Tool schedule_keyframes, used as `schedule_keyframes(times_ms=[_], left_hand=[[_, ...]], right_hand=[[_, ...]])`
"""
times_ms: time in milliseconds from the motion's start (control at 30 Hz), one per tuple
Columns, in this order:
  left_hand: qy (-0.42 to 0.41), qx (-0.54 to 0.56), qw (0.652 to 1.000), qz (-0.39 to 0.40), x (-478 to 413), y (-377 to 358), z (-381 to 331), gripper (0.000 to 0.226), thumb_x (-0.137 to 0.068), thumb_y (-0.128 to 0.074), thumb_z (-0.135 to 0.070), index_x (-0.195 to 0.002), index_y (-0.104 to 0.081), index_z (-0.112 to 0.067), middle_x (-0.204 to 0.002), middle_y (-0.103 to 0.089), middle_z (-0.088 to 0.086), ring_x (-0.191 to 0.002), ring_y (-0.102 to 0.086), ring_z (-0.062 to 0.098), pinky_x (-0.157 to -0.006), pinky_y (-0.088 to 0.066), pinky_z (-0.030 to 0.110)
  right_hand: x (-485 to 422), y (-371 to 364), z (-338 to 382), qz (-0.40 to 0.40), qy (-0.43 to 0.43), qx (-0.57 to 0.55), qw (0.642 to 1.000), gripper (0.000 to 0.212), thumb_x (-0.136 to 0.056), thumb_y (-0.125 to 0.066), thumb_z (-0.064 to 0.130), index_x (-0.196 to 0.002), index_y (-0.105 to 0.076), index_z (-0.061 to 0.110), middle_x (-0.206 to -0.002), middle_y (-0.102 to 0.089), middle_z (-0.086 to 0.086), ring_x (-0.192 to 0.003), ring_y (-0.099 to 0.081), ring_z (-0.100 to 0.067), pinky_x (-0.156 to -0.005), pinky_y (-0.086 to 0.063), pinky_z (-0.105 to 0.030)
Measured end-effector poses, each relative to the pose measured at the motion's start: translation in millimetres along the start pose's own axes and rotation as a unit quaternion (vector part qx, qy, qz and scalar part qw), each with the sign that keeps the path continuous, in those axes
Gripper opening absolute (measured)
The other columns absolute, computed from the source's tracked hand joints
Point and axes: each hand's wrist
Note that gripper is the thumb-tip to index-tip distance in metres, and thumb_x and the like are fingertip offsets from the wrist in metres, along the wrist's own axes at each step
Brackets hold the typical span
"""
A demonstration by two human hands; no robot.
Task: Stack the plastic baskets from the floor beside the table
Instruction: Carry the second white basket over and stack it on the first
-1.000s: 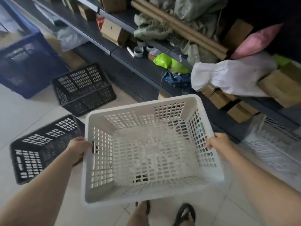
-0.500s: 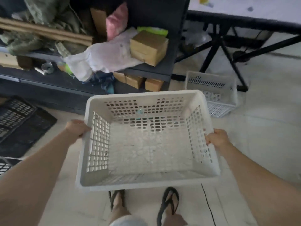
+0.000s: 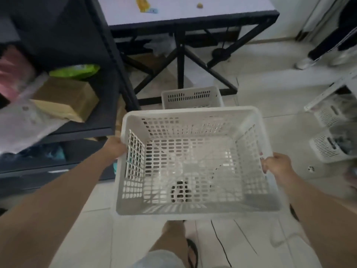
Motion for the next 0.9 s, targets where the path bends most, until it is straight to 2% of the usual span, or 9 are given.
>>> schedule_keyframes(times_ms=[67, 133, 300, 400, 500, 600, 700, 800, 900], left_hand=[[-0.008, -0.002, 1.0, 0.004, -26.4, -16.1, -33.7, 0.024, -0.085, -0.052, 0.003, -0.107, -0.061, 0.01, -0.096, -0.055, 0.018, -0.093, -0.055, 0.032, -0.076, -0.04, 0.033], [-0.008, 0.005, 1.0, 0.017, -55.1, -27.0, -67.7, 0.029, -0.085, -0.053, 0.001, -0.11, -0.062, 0.01, -0.1, -0.059, 0.02, -0.092, -0.056, 0.031, -0.076, -0.043, 0.035], [-0.003, 0.009, 1.0, 0.016, -114.4, -31.2, -145.6, 0.013, -0.082, -0.055, 0.002, -0.091, -0.063, 0.005, -0.089, -0.06, 0.019, -0.083, -0.058, 0.029, -0.074, -0.047, 0.035], [-0.002, 0.024, 1.0, 0.011, -148.0, -24.1, -191.6, 0.011, -0.081, -0.056, 0.003, -0.09, -0.063, 0.003, -0.086, -0.06, 0.016, -0.078, -0.057, 0.027, -0.071, -0.047, 0.032], [0.0, 0.071, 0.997, 0.007, -185.1, -19.4, -230.8, 0.019, -0.078, -0.06, 0.001, -0.096, -0.064, 0.003, -0.092, -0.063, 0.018, -0.073, -0.06, 0.024, -0.063, -0.051, 0.03], [0.005, 0.11, 0.994, 0.001, -221.1, -23.6, -270.1, 0.008, -0.079, -0.062, 0.001, -0.076, -0.063, -0.006, -0.08, -0.061, 0.011, -0.067, -0.058, 0.019, -0.056, -0.048, 0.027], [0.016, 0.151, 0.988, -0.013, -255.3, -33.3, -304.1, 0.019, -0.08, -0.06, 0.004, -0.072, -0.059, -0.014, -0.072, -0.056, 0.002, -0.065, -0.054, 0.013, -0.058, -0.046, 0.024], [0.038, 0.175, 0.984, 0.002, -294.5, -40.7, -325.5, 0.022, -0.08, -0.058, 0.003, -0.072, -0.061, -0.018, -0.078, -0.06, 0.002, -0.073, -0.058, 0.017, -0.063, -0.047, 0.027], [0.07, 0.186, 0.98, -0.004, -329.6, -54.0, -332.8, 0.018, -0.078, -0.057, 0.002, -0.087, -0.066, -0.012, -0.095, -0.063, 0.012, -0.091, -0.061, 0.027, -0.083, -0.053, 0.04]], right_hand=[[-30.2, 3.9, 17.7, -0.019, -0.01, -0.002, 1.0, 0.016, -0.068, -0.054, -0.01, -0.057, -0.061, 0.0, -0.062, -0.06, -0.018, -0.06, -0.054, -0.03, -0.061, -0.043, -0.031], [-63.1, 4.6, 40.4, -0.04, -0.014, 0.0, 0.999, 0.013, -0.073, -0.055, -0.007, -0.062, -0.06, -0.002, -0.066, -0.058, -0.019, -0.06, -0.052, -0.028, -0.059, -0.04, -0.028], [-143.4, -1.5, 108.2, -0.056, -0.004, -0.005, 0.998, 0.006, -0.081, -0.057, 0.001, -0.079, -0.063, 0.0, -0.078, -0.063, -0.019, -0.067, -0.056, -0.028, -0.065, -0.043, -0.029], [-185.6, -8.6, 151.4, -0.044, 0.003, -0.01, 0.999, 0.011, -0.082, -0.059, 0.003, -0.091, -0.066, 0.007, -0.081, -0.063, -0.016, -0.069, -0.057, -0.027, -0.067, -0.043, -0.028], [-229.9, -19.9, 191.5, -0.026, 0.022, 0.014, 0.999, 0.011, -0.079, -0.058, 0.001, -0.085, -0.066, 0.007, -0.078, -0.063, -0.017, -0.069, -0.058, -0.027, -0.065, -0.044, -0.029], [-280.1, -36.0, 225.9, -0.008, 0.011, 0.021, 1.0, 0.006, -0.078, -0.061, 0.001, -0.077, -0.067, 0.001, -0.07, -0.063, -0.017, -0.07, -0.059, -0.028, -0.067, -0.044, -0.028], [-330.2, -56.1, 255.4, 0.013, -0.011, 0.035, 0.999, 0.016, -0.074, -0.064, -0.002, -0.059, -0.062, 0.004, -0.041, -0.057, 0.001, -0.065, -0.056, -0.025, -0.064, -0.042, -0.028], [-384.4, -74.5, 276.0, 0.035, -0.028, 0.025, 0.999, 0.023, -0.066, -0.062, -0.009, -0.052, -0.057, 0.009, -0.06, -0.062, -0.01, -0.066, -0.057, -0.026, -0.063, -0.042, -0.03], [-424.9, -93.3, 291.9, 0.045, -0.039, 0.03, 0.998, 0.008, -0.069, -0.065, -0.001, -0.061, -0.063, 0.002, -0.069, -0.062, -0.016, -0.066, -0.058, -0.025, -0.062, -0.045, -0.034]])
Point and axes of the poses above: each hand's wrist, its own x-axis away from the middle knuckle, its own y-axis out of the back of the hand, z = x × y
